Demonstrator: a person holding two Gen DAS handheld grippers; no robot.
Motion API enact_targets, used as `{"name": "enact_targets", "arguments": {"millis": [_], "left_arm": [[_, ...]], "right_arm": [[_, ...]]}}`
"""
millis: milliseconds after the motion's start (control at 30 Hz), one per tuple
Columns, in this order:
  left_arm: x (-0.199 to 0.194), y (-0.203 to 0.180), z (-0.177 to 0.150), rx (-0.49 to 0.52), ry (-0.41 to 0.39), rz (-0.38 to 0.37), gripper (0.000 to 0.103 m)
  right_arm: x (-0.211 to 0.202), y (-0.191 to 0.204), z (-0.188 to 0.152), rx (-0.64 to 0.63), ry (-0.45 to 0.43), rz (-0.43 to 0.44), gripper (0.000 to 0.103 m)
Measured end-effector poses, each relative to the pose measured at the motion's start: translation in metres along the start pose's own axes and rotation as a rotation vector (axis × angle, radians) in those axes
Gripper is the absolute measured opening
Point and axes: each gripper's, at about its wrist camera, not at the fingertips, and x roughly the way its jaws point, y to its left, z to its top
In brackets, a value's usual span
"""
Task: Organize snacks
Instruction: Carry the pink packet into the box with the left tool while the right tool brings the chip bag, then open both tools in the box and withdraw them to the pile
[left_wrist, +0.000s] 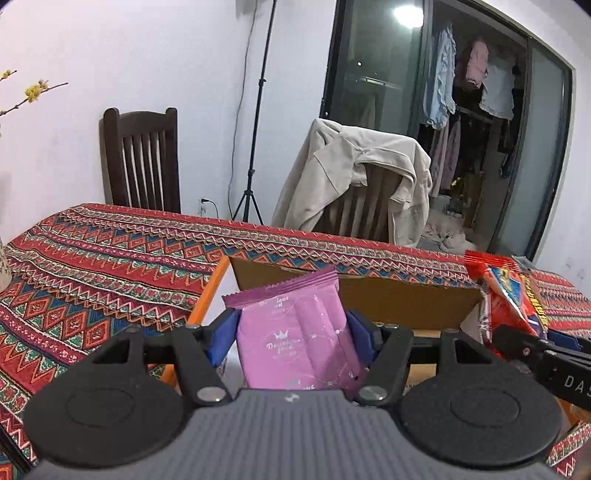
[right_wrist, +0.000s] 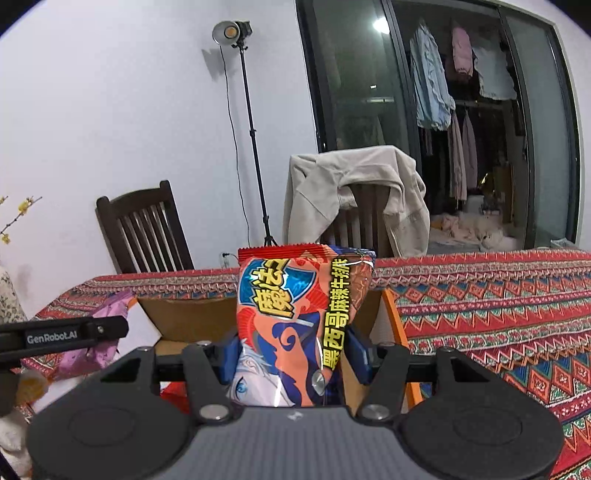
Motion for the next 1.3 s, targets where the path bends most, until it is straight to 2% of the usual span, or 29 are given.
{"name": "enact_targets", "arguments": {"millis": [33, 100, 167, 267, 300, 467, 800, 1100, 1300], "left_arm": [[0.001, -0.001, -0.001, 0.003, 0.007, -0.01, 0.067], [-0.001, -0.002, -0.002, 0.006, 0.004, -0.016, 0.077], [-0.005, -0.002, -0.002, 0.005, -0.016, -0.014, 0.1], [-0.008, 0.0, -0.002, -0.012, -0.034, -0.02, 0.103], [-0.007, 0.0, -0.001, -0.016, -0.029, -0.023, 0.103], [-0.002, 0.002, -0.003, -0.02, -0.01, -0.003, 0.103], [-0.01, -0.002, 0.0, -0.01, -0.022, -0.012, 0.103], [-0.035, -0.004, 0.007, -0.013, -0.077, -0.006, 0.103], [-0.055, -0.001, 0.013, -0.008, -0.085, -0.015, 0.103]], "right_arm": [[0.0, 0.0, 0.0, -0.003, 0.008, 0.009, 0.058], [0.002, 0.001, -0.001, -0.008, 0.022, 0.015, 0.06], [0.002, 0.001, -0.001, -0.005, 0.024, 0.006, 0.085], [0.0, -0.004, 0.0, 0.016, 0.023, 0.015, 0.101], [0.0, -0.005, 0.0, 0.022, 0.023, 0.017, 0.103], [0.0, -0.006, 0.0, 0.027, 0.025, 0.004, 0.103], [-0.007, -0.007, 0.002, 0.039, 0.006, -0.002, 0.103], [-0.03, -0.004, 0.012, 0.036, -0.038, -0.016, 0.103], [-0.053, 0.002, 0.018, 0.009, -0.062, -0.003, 0.103]]}}
